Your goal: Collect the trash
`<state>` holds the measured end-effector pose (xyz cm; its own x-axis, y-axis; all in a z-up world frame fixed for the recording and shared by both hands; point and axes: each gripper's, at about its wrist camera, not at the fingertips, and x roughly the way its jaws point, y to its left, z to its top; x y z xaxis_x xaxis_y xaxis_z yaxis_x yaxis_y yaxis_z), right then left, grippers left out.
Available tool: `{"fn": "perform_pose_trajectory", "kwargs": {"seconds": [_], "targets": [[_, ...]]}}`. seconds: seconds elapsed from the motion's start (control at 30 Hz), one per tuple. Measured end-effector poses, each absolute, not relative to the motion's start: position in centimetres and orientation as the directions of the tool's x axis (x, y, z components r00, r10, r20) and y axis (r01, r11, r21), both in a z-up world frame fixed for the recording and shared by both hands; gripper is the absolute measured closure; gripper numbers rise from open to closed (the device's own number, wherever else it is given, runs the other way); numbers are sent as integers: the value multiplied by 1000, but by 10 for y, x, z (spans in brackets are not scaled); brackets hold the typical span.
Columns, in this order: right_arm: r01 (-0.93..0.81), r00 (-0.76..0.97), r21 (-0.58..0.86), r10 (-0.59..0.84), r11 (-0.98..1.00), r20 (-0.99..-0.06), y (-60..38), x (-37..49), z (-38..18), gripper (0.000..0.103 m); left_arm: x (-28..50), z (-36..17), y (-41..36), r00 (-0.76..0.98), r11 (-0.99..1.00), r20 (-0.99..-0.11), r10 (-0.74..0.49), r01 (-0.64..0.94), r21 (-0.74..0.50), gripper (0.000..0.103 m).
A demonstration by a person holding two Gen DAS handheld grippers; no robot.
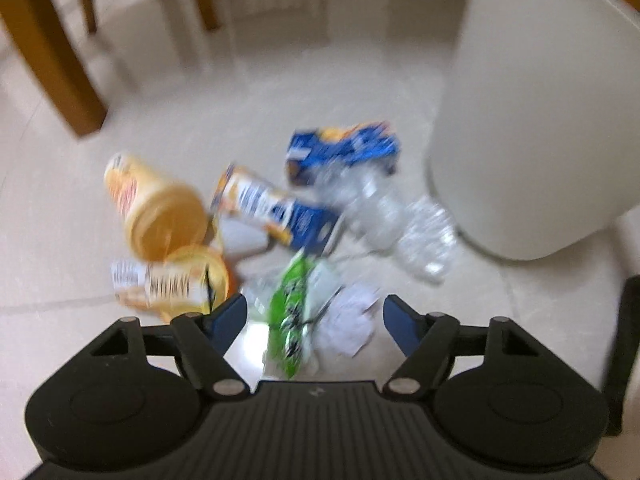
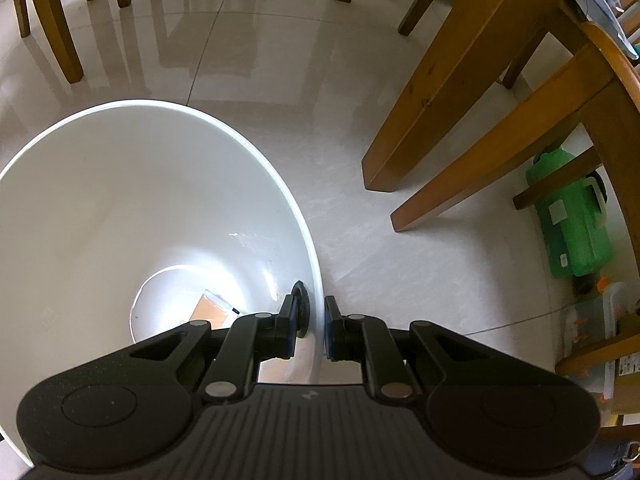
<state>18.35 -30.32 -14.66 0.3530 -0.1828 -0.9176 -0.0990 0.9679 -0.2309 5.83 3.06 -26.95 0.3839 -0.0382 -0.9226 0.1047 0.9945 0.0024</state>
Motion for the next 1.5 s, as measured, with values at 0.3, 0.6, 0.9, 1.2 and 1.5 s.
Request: {"fn": "perform_pose_trajectory", "kwargs": {"seconds": [0.3, 0.6, 0.9, 1.2, 1.5], "targets": [[-106, 356, -242, -190, 965, -915, -302, 183, -147, 87, 60, -323, 45, 335, 1000, -942, -13, 15, -9, 43], [-106, 357, -236, -185, 966, -916, -301, 182, -146, 87, 76, -348, 44, 327, 1000, -945, 16, 3, 18, 43], [-107, 359, -238, -185, 965, -915, -301, 182, -146, 87, 81, -357, 44, 315, 999, -949, -1, -34, -12, 63], [-106, 358, -239, -187, 965, -915, -301, 183, -144, 87, 73, -346, 45, 329, 1000, -944, -12, -4, -14, 70], [-105, 360, -239, -187, 965, -914, -302, 183, -144, 87, 64, -319, 44, 352, 999, -936, -20, 52, -2, 71]]}}
